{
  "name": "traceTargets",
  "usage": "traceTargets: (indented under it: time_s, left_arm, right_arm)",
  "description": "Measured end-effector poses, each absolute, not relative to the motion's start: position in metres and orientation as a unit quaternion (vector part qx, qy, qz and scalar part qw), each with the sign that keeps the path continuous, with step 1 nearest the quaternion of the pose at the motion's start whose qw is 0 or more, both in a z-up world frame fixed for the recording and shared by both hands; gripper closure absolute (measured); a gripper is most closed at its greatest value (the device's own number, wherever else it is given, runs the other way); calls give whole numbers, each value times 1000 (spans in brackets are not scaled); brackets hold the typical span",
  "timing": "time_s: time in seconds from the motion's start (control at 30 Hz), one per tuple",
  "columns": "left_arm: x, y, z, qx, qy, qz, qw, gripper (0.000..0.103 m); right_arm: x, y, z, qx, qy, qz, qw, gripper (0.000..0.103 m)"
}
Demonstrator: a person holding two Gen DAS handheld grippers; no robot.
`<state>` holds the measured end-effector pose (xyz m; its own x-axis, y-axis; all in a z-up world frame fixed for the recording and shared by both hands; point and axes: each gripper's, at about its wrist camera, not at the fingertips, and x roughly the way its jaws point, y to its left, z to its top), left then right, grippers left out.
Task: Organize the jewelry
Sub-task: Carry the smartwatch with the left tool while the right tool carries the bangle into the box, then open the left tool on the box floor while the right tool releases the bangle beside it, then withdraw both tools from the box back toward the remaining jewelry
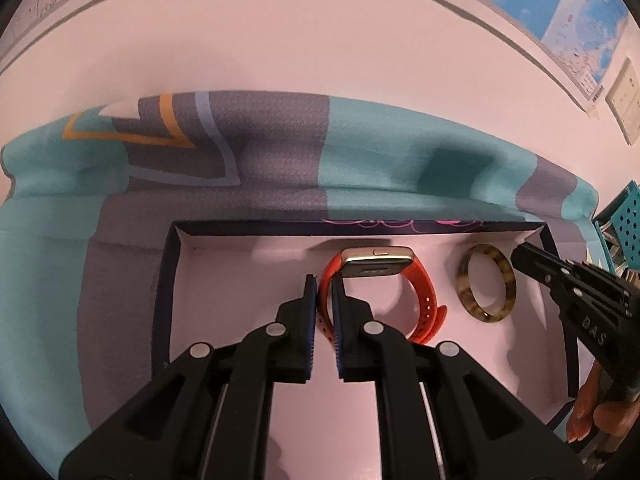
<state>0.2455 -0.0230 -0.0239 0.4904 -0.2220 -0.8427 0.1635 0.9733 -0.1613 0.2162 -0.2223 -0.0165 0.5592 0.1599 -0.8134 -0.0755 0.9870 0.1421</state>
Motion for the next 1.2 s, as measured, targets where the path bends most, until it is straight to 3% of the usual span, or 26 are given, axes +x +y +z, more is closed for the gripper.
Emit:
traceTargets:
  time_s: [0.1,0.17,0.23,0.3,0.47,0.63,1.2]
  left_arm:
    - [249,-23,-26,-35,497,-113,859,93]
    - [248,-23,-26,-35,497,-112,860,87]
    - [246,-21,-24,-35,491,-112,863,65]
    - [242,-20,-19,-32,478,-111,871,56]
    - [214,-19,9,-7,419,-107,902,38]
    - [163,-15,33,30,349,-113,930,9]
    - [15,10,11,80,314,-180,929,5]
  right_arm:
    - [210,-224,-13,54,459,73,884,98]
    - [201,-226,-7,56,448,83,889,94]
    - [191,-226,0,50,437,90,894,88]
    - [177,-227,10,45,423,102,899,76]
    - [143,-229,30,36,392,120,911,60]
    - [103,-228,42,21,368,146,918,43]
    - [-32,-237,-1,22,422,179,888,40]
